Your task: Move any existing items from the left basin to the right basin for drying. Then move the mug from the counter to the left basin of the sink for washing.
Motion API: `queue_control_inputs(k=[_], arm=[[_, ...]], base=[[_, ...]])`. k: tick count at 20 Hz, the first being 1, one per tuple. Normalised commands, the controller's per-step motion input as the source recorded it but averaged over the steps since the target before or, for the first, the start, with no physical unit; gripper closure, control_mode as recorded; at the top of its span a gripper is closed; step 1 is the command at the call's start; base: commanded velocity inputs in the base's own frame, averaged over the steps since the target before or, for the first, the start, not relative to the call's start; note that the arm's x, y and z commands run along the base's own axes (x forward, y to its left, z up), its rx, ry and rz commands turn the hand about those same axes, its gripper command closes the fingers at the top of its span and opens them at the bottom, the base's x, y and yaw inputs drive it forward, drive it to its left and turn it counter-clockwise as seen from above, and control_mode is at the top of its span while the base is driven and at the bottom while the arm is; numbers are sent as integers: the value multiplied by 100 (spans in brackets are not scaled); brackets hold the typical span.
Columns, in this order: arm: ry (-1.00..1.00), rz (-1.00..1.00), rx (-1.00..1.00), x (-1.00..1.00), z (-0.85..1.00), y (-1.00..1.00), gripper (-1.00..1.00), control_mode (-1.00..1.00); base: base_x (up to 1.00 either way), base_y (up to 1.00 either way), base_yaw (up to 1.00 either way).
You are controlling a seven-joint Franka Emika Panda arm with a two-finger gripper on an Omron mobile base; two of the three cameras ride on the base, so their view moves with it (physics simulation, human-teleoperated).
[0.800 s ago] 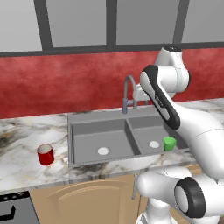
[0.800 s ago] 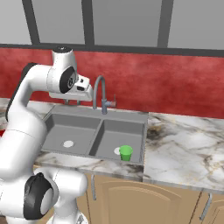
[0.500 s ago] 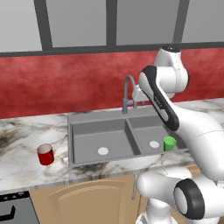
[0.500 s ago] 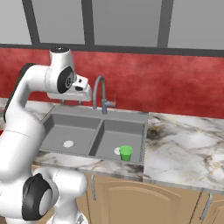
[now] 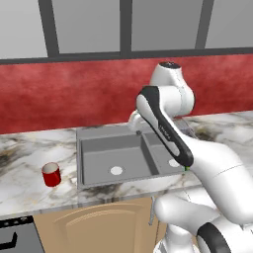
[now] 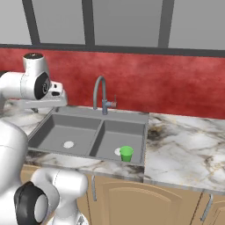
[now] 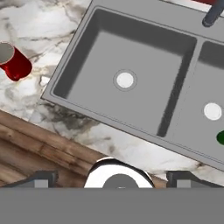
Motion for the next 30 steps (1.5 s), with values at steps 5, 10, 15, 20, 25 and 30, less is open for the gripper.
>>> queue_control_inputs(k=[5, 10, 15, 20, 25, 30], arm=[[9, 34, -3, -14, -23, 100, -100, -100], [22, 36, -6, 0, -28, 100, -100, -100], [18, 35, -3, 0, -26, 96, -100, -100], [12, 27, -1, -17, -32, 46, -100, -100], [1, 9, -5, -22, -20, 23, -100, -100], [-19, 0, -3, -19, -28, 22, -100, -100]], base=[[0, 0, 0], [0, 0, 0], [0, 0, 0], [0, 0, 0], [0, 0, 0], [0, 0, 0]])
